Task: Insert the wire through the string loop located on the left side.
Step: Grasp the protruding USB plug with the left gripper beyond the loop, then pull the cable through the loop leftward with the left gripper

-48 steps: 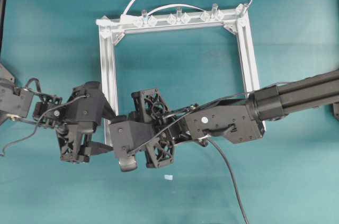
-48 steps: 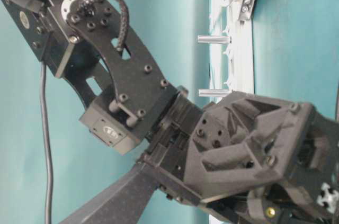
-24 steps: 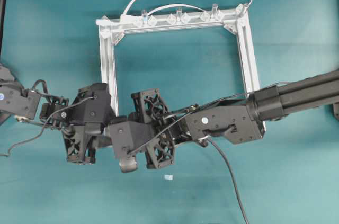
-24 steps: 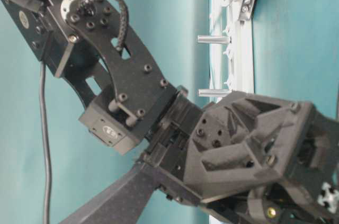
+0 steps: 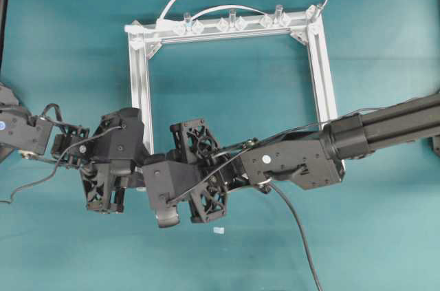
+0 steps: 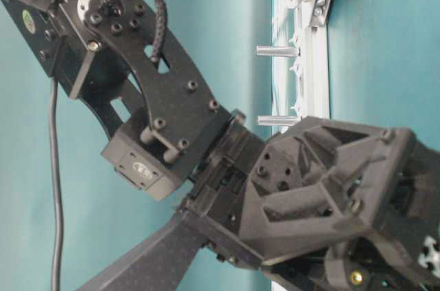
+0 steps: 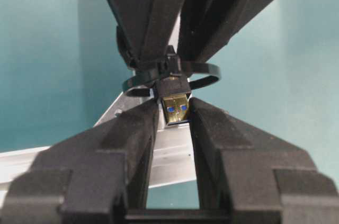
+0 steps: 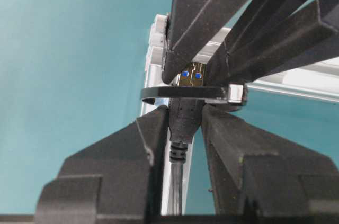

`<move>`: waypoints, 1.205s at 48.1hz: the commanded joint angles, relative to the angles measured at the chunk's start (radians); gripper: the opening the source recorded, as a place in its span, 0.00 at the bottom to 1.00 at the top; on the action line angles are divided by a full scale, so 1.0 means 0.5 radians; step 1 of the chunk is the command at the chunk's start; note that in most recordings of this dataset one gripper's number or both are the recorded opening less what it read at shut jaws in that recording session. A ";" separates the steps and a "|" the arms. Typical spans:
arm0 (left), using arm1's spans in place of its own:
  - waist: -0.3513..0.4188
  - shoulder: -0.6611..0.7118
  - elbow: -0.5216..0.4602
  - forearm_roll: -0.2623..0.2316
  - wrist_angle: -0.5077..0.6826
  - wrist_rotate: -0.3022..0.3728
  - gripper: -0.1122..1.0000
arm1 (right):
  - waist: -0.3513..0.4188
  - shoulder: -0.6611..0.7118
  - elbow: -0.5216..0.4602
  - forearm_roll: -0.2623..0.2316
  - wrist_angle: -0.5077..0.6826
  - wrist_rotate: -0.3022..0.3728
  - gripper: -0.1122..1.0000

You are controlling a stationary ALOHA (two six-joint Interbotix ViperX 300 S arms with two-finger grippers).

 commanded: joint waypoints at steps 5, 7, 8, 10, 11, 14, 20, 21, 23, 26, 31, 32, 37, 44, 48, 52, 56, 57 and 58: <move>-0.003 -0.034 -0.031 0.003 -0.006 -0.009 0.28 | -0.009 -0.037 -0.046 -0.009 -0.015 0.006 0.33; -0.003 -0.034 -0.031 0.003 -0.006 -0.009 0.28 | -0.009 -0.037 -0.046 -0.006 -0.015 0.006 0.33; -0.003 -0.034 -0.031 0.003 -0.006 -0.009 0.28 | -0.012 -0.037 -0.043 -0.009 -0.015 0.003 0.33; -0.003 -0.034 -0.034 0.006 -0.006 -0.009 0.28 | -0.009 -0.034 -0.046 -0.006 -0.015 0.003 0.33; -0.003 -0.034 -0.034 0.003 -0.006 -0.009 0.28 | -0.009 -0.037 -0.046 -0.009 -0.015 0.003 0.33; -0.003 -0.034 -0.034 0.003 -0.006 -0.009 0.28 | -0.009 -0.037 -0.046 -0.009 -0.012 0.009 0.33; -0.003 -0.034 -0.037 0.003 -0.006 -0.009 0.28 | -0.009 -0.037 -0.046 -0.009 0.003 0.009 0.33; -0.003 -0.034 -0.037 0.003 -0.006 -0.009 0.28 | -0.009 -0.037 -0.046 -0.009 0.006 0.009 0.33; -0.003 -0.034 -0.037 0.003 -0.006 -0.009 0.28 | -0.009 -0.037 -0.046 -0.009 0.006 0.009 0.33; -0.006 -0.037 -0.037 0.003 -0.006 -0.006 0.28 | -0.012 -0.040 -0.046 -0.009 0.006 0.009 0.36; -0.003 -0.049 -0.028 0.003 -0.003 -0.006 0.24 | -0.012 -0.037 -0.046 -0.009 0.009 0.009 0.63; -0.003 -0.055 -0.028 0.003 -0.003 -0.006 0.24 | -0.009 -0.037 -0.046 -0.006 0.006 0.009 0.70; -0.003 -0.074 -0.015 0.003 0.015 -0.006 0.24 | -0.012 -0.043 -0.046 -0.009 0.009 0.009 0.85; -0.003 -0.110 -0.003 0.003 0.058 -0.006 0.24 | -0.009 -0.058 -0.037 -0.009 0.009 0.009 0.85; -0.003 -0.132 0.012 0.003 0.074 -0.009 0.24 | -0.009 -0.064 -0.031 -0.009 0.012 0.009 0.85; -0.003 -0.150 0.025 0.003 0.089 -0.009 0.24 | -0.009 -0.071 -0.028 -0.009 0.009 0.009 0.85; 0.000 -0.160 0.034 0.003 0.095 -0.009 0.24 | -0.009 -0.074 -0.018 -0.009 0.009 0.009 0.85; 0.000 -0.160 0.037 0.003 0.095 -0.009 0.24 | -0.009 -0.074 -0.015 -0.009 0.012 0.009 0.85; 0.000 -0.160 0.037 0.003 0.095 -0.009 0.24 | -0.009 -0.074 -0.012 -0.006 0.009 0.009 0.85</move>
